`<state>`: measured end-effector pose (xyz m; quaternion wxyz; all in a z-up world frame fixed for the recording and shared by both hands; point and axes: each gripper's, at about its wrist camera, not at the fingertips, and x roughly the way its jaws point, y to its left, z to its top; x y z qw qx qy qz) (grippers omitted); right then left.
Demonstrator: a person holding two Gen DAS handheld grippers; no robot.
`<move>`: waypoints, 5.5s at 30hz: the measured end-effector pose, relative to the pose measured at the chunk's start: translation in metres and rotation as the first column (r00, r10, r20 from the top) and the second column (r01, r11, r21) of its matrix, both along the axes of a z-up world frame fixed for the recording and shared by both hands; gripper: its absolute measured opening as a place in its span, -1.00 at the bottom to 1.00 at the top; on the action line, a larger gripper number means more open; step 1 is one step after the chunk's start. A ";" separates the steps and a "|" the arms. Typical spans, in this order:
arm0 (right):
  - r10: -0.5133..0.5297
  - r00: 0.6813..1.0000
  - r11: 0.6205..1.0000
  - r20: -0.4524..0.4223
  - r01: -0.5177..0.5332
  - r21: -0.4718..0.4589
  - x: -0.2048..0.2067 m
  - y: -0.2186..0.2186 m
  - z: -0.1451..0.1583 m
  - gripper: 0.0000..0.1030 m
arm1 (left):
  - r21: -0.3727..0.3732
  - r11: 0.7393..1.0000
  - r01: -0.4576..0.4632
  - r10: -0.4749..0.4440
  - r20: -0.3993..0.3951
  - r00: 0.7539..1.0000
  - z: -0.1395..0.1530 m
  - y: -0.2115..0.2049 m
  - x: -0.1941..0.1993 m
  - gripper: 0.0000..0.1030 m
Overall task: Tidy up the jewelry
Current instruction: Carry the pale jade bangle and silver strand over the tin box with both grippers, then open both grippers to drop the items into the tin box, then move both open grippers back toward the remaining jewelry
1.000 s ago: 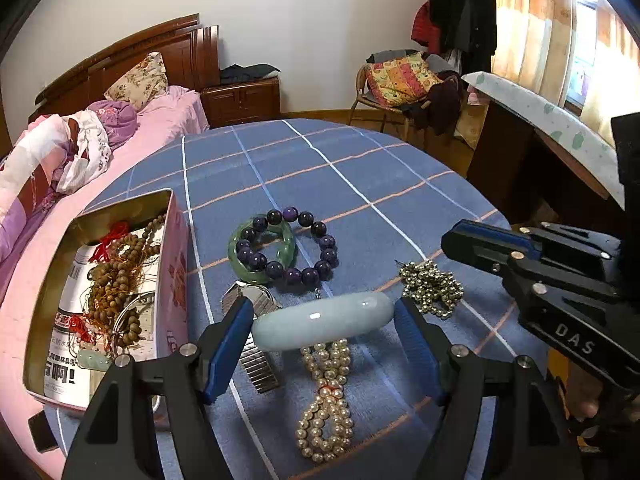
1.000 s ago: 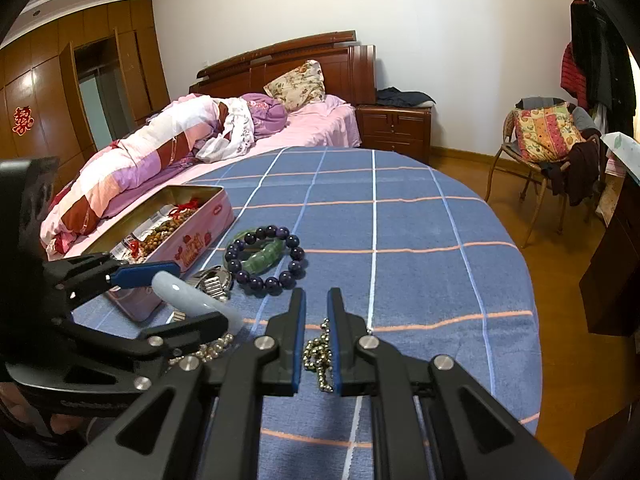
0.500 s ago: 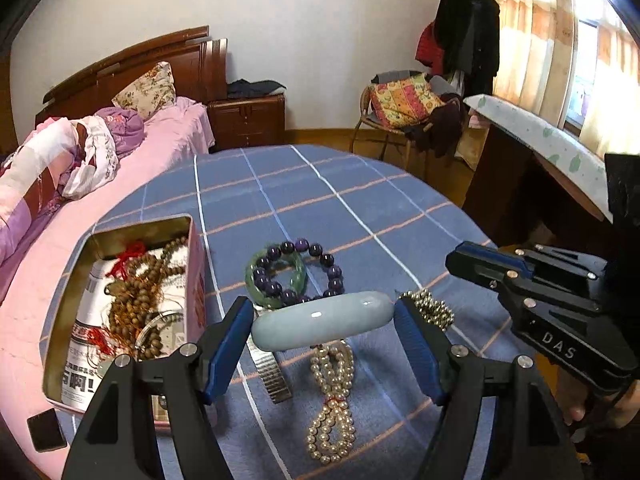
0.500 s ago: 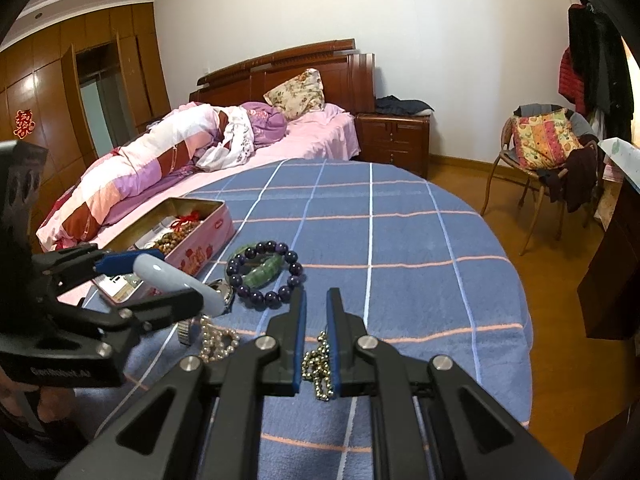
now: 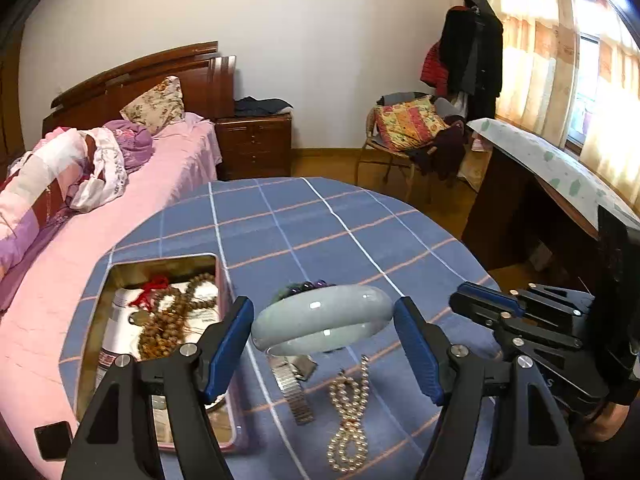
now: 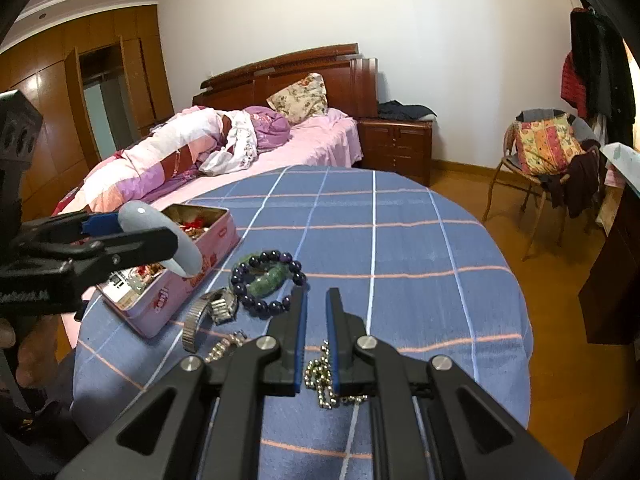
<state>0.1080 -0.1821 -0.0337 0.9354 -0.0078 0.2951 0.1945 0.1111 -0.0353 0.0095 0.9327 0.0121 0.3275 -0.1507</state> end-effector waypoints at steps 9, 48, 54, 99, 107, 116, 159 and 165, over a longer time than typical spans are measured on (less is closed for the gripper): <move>0.043 0.997 0.999 0.057 -0.042 -0.017 0.004 0.017 0.026 -0.78 | 0.007 0.998 -0.062 0.062 0.024 0.998 0.011 0.029 0.004 0.40; 0.021 0.986 0.986 -0.166 -0.048 -0.159 0.021 0.009 -0.039 -0.76 | 0.137 0.989 0.059 -0.048 -0.080 0.996 -0.047 -0.005 -0.004 0.32; 0.020 0.989 0.990 -0.146 -0.039 -0.135 0.019 0.006 -0.035 -0.76 | 0.185 0.980 0.077 -0.039 -0.201 0.979 -0.085 -0.022 0.012 -0.28; 0.323 0.945 0.941 0.045 -0.315 -0.123 0.046 0.177 0.044 -0.76 | 0.016 0.981 -0.193 0.193 -0.041 0.980 -0.012 0.118 0.023 -0.79; 0.320 0.947 0.936 -0.035 -0.322 -0.142 0.062 0.196 0.010 -0.75 | 0.007 0.978 -0.207 0.207 -0.080 0.975 -0.031 0.127 0.034 -0.79; 0.312 0.945 0.932 -0.097 -0.324 -0.160 0.069 0.201 -0.013 -0.75 | 0.018 0.977 -0.213 0.213 -0.131 0.968 -0.051 0.128 0.040 -0.78; 0.186 0.954 0.969 -0.236 -0.218 -0.117 0.001 0.083 -0.044 0.50 | 0.159 0.951 -0.265 0.279 -0.070 0.958 -0.046 0.059 0.009 0.52; 0.153 0.953 0.952 -0.261 -0.213 -0.219 0.002 0.092 -0.064 0.33 | 0.130 0.954 -0.269 0.281 -0.086 0.956 -0.048 0.055 0.006 0.52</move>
